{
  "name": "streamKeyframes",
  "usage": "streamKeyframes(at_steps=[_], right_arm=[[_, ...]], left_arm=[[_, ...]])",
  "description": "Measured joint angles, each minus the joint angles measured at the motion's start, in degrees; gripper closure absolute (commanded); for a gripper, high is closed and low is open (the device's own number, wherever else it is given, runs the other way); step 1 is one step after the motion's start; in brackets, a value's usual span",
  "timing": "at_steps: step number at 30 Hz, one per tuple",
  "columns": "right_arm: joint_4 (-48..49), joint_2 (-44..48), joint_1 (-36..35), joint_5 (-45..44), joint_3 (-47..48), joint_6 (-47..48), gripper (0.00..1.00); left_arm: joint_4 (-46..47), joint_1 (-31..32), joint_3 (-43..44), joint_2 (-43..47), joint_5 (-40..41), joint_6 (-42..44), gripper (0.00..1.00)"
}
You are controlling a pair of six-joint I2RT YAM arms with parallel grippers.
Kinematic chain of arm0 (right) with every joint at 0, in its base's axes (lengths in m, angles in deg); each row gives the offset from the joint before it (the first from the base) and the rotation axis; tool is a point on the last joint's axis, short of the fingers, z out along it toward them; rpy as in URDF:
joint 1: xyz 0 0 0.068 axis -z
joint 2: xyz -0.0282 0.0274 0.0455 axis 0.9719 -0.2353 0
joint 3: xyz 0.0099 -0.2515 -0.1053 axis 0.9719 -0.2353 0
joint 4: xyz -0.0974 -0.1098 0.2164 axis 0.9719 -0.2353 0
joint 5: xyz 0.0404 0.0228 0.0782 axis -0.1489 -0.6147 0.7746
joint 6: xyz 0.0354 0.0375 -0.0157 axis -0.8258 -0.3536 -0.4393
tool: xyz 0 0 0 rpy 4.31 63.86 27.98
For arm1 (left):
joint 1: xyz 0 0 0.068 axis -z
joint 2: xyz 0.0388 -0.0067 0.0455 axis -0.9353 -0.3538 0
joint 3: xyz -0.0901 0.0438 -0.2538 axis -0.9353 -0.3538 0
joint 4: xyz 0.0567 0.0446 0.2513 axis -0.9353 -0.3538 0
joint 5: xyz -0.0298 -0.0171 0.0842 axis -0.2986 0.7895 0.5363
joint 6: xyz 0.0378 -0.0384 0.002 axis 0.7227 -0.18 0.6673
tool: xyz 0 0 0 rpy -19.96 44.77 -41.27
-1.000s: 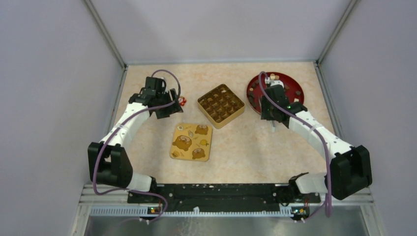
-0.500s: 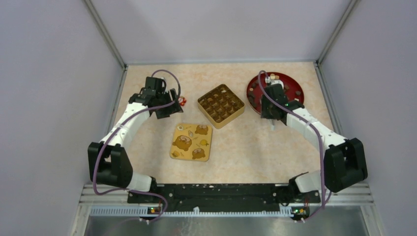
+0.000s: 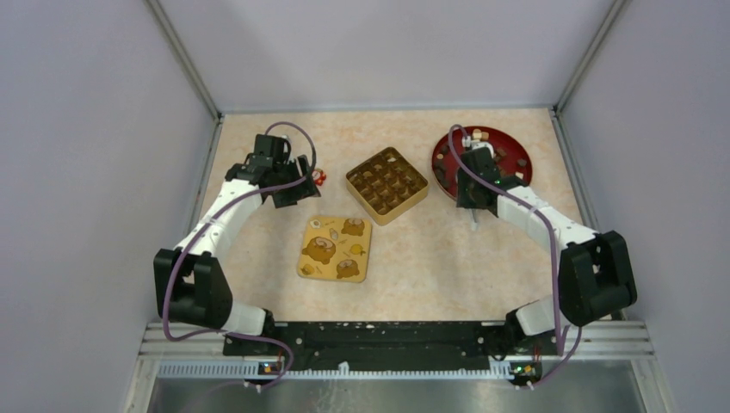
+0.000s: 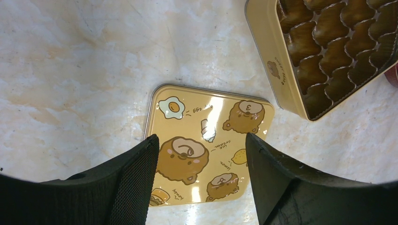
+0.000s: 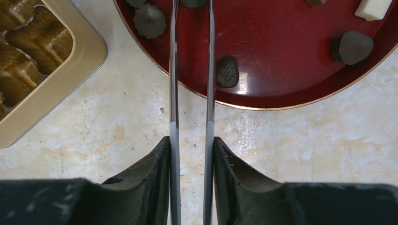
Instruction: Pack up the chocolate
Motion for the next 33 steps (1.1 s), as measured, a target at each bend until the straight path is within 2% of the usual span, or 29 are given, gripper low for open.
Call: streamKeyframes(at_steps=[2,9,16,21,27,33], right_arm=[[0.0,0.0,0.0,0.0,0.0,0.0,0.8],[-1.4,2.0,0.0,-0.1,0.0,0.0,0.84],[-4.0,6.8,-0.2,1.0,2.6,0.0,0.85],[-4.4,7.2,-3.5,1.7,6.6,0.0,0.85],[-3.4,2.7,-10.8,2.8,12.7,0.0,0.85],[-1.8,-4.2,-12.5,4.3,15.1,0.0,0.85]], left_arm=[[0.0,0.0,0.0,0.0,0.0,0.0,0.27],[0.0,0.0,0.0,0.0,0.0,0.0,0.27],[0.0,0.0,0.0,0.0,0.0,0.0,0.27],[0.0,0.0,0.0,0.0,0.0,0.0,0.27],[0.0,0.0,-0.2,0.0,0.0,0.0,0.27],[0.0,0.0,-0.4,0.0,0.2,0.0,0.27]])
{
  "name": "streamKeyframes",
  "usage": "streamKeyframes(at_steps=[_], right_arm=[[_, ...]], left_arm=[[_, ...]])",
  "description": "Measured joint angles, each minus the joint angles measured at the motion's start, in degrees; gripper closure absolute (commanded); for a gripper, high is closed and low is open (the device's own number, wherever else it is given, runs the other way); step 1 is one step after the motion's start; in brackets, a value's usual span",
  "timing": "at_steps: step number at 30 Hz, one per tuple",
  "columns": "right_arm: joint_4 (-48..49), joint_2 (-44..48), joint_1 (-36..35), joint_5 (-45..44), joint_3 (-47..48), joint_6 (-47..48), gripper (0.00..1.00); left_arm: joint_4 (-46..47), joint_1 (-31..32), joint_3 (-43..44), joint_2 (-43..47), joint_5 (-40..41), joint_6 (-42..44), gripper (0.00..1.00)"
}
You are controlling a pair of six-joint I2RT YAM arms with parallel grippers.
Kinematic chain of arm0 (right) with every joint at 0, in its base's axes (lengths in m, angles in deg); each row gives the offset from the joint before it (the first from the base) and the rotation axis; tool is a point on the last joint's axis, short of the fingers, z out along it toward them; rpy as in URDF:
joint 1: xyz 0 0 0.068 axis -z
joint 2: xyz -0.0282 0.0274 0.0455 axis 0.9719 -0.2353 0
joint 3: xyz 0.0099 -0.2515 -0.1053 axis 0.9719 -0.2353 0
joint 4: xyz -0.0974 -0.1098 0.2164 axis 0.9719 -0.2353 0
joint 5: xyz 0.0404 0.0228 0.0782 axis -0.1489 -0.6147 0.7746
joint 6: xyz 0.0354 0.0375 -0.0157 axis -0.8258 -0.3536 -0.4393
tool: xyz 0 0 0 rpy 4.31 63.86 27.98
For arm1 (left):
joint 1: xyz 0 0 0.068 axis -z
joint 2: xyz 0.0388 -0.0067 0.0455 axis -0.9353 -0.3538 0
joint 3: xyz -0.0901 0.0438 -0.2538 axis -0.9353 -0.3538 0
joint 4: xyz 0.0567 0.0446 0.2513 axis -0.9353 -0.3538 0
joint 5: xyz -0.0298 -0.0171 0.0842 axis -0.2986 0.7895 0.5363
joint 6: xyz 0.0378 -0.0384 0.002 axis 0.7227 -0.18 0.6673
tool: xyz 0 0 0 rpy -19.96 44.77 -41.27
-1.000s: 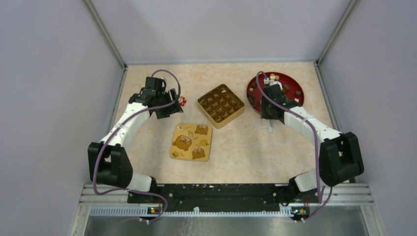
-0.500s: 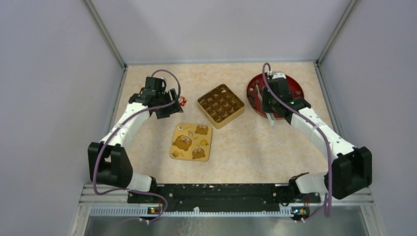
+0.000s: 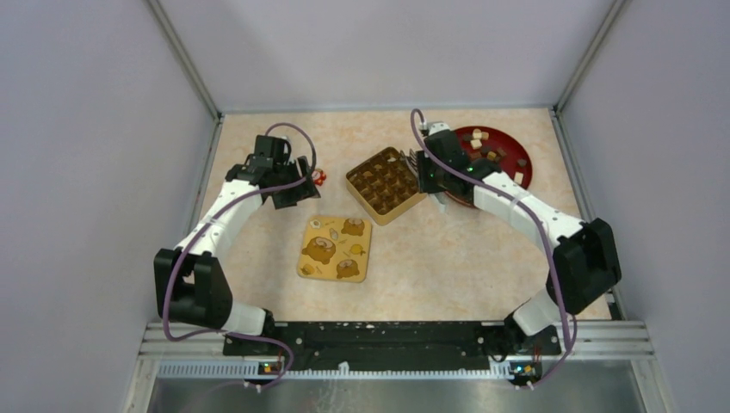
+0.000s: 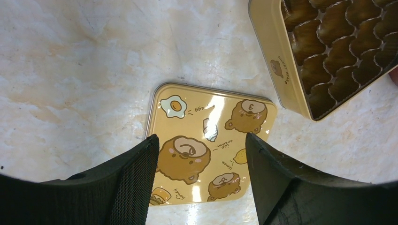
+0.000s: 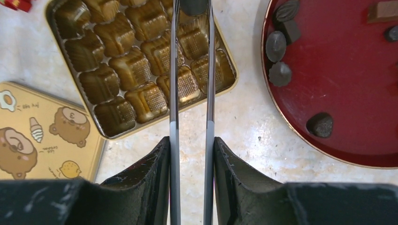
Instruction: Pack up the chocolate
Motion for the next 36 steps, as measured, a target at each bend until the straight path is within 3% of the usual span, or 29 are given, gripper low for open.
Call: streamKeyframes(at_steps=[9,19,28,31,36], right_arm=[[0.6,-3.3,-0.3,1.0,0.1,0.0,0.84],[0.8,-3.5,-0.6,1.7,0.3,0.0,0.65],[0.9,-3.6,-0.7,1.6,0.8,0.0,0.62],[1.2,-3.8,-0.7,1.6,1.5,0.0,0.65],[1.5,-3.8,-0.7,1.4,2.1,0.0,0.86]], left_arm=[[0.0,0.0,-0.1,0.0,0.3,0.0,0.27],[0.0,0.0,-0.4,0.1,0.3,0.0,0.27],[0.0,0.0,-0.6,0.1,0.3,0.0,0.27],[0.0,0.0,-0.6,0.1,0.3,0.0,0.27],[0.0,0.0,-0.6,0.1,0.3,0.0,0.27]])
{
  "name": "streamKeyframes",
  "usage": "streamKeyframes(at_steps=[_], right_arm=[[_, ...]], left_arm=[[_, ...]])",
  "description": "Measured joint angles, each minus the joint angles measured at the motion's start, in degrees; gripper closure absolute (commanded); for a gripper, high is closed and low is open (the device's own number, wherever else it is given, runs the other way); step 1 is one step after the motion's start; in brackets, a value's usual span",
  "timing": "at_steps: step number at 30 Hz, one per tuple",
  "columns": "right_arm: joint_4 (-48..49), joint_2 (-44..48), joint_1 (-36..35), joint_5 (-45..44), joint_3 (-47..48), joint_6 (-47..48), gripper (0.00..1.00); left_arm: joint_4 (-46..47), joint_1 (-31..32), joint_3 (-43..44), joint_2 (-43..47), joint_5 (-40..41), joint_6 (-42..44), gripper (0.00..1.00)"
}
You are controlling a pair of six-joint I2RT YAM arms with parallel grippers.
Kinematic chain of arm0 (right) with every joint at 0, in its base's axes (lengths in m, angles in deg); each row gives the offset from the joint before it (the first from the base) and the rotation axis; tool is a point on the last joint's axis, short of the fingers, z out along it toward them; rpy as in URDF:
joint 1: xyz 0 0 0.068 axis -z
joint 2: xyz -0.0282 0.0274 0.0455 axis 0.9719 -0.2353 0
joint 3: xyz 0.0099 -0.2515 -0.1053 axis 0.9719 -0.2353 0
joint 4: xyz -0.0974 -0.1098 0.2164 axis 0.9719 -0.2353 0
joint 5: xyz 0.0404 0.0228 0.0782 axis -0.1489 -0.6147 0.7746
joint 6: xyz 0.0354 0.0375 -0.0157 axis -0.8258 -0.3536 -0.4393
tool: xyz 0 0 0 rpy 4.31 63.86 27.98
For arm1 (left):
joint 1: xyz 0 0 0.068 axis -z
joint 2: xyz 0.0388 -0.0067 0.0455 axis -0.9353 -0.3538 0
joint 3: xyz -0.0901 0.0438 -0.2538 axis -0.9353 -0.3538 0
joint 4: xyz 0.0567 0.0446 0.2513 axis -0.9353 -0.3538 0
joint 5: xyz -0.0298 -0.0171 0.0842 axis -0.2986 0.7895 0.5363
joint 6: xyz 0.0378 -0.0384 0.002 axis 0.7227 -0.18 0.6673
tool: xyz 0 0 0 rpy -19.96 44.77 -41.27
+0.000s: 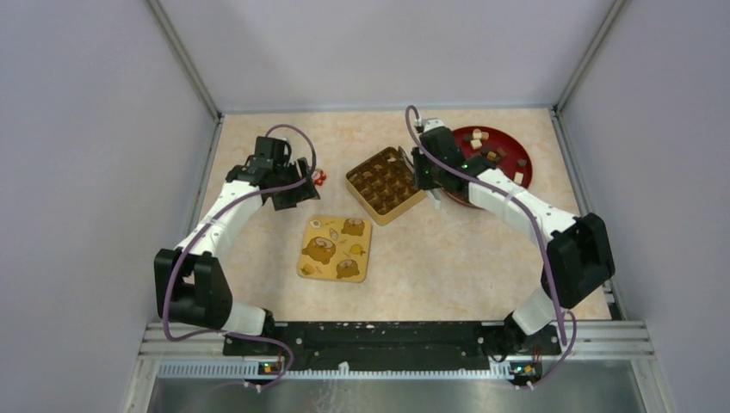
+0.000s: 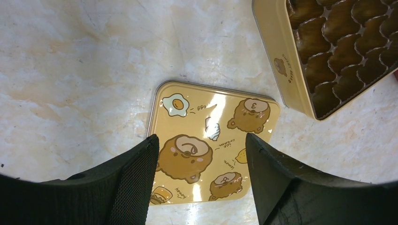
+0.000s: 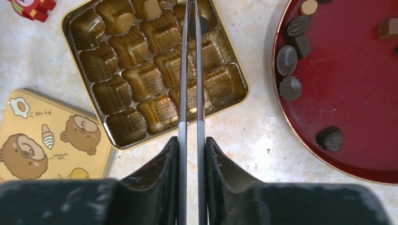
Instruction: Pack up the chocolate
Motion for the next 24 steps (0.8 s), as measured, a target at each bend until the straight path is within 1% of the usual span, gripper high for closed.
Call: streamKeyframes(at_steps=[2,6,11,16,19,24], right_arm=[[0.0,0.1,0.0,-0.7,0.0,0.0,0.9],[-1.0,1.8,0.0,-3.8,0.0,0.2,0.89],[-1.5,9.0,2.1,-6.1,-2.6,0.4,0.85],[-2.6,15.9,8.9,-6.1,-8.7,0.6,0.77],[-4.5,16.5,10.7,-5.5,-11.4,1.1,0.74],[-6.8,16.5,10.8,-1.6,-13.7,2.2,0.74]], left_arm=[[0.0,0.0,0.0,0.0,0.0,0.0,0.27],[0.0,0.0,0.0,0.0,0.0,0.0,0.27],[0.0,0.0,0.0,0.0,-0.2,0.2,0.27],[0.0,0.0,0.0,0.0,-0.5,0.5,0.27],[0.1,0.0,0.0,-0.3,-0.5,0.6,0.27],[0.3,0.0,0.0,-0.8,-0.5,0.6,0.27]])
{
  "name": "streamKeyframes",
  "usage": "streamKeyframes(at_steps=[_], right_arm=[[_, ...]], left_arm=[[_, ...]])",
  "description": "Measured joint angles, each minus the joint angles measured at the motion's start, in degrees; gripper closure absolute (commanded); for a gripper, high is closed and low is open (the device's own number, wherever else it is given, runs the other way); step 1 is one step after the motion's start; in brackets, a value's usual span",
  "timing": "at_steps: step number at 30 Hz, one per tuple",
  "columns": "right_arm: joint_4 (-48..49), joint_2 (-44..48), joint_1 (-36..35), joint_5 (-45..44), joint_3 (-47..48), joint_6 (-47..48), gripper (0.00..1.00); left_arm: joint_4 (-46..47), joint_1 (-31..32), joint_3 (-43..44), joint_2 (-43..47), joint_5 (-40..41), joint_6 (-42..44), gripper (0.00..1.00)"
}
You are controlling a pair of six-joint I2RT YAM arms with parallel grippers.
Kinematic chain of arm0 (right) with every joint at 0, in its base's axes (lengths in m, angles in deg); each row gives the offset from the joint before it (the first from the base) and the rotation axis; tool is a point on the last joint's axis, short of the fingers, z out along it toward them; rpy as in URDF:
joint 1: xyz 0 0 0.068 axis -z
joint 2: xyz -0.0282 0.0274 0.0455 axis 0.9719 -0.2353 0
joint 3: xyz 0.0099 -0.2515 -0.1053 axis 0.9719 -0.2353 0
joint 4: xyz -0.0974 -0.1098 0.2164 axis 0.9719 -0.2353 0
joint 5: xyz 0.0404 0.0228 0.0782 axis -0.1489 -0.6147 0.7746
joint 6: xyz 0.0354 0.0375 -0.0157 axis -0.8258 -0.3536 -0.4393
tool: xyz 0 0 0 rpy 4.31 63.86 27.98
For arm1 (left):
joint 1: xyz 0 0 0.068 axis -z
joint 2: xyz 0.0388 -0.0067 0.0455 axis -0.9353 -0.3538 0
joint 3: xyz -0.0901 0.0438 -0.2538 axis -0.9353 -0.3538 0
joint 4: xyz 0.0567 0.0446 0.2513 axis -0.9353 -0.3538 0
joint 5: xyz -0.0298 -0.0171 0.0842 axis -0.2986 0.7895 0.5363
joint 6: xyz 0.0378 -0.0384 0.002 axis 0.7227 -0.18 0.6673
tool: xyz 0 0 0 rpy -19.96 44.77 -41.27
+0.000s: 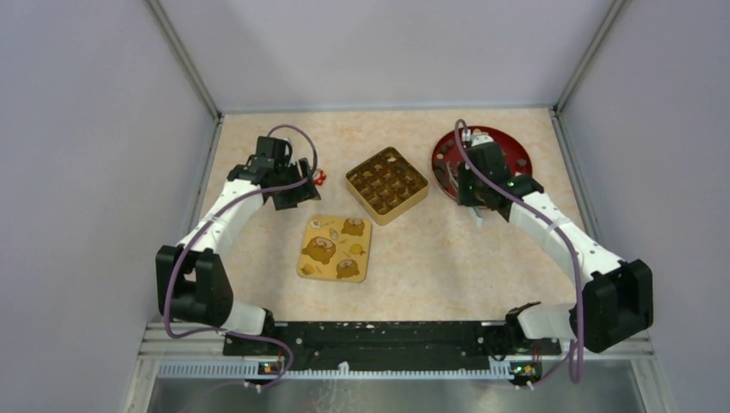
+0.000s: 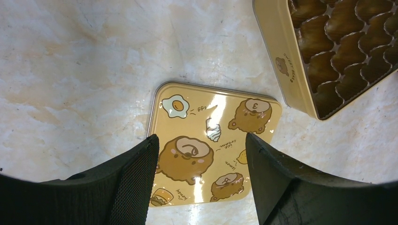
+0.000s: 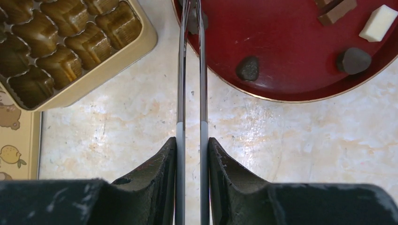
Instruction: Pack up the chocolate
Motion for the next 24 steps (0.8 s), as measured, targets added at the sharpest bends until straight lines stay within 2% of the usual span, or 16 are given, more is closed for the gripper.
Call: streamKeyframes(at_steps=[12,24], right_arm=[[1.2,-2.6,0.5,4.4,0.0,0.9,0.78],[3.7,-4.6,1.2,4.0,-2.6,0.9,0.81]], left_arm=[[0.1,0.0,0.0,-0.3,0.0,0.0,0.27],[0.1,0.0,0.0,-0.3,0.0,0.0,0.27]])
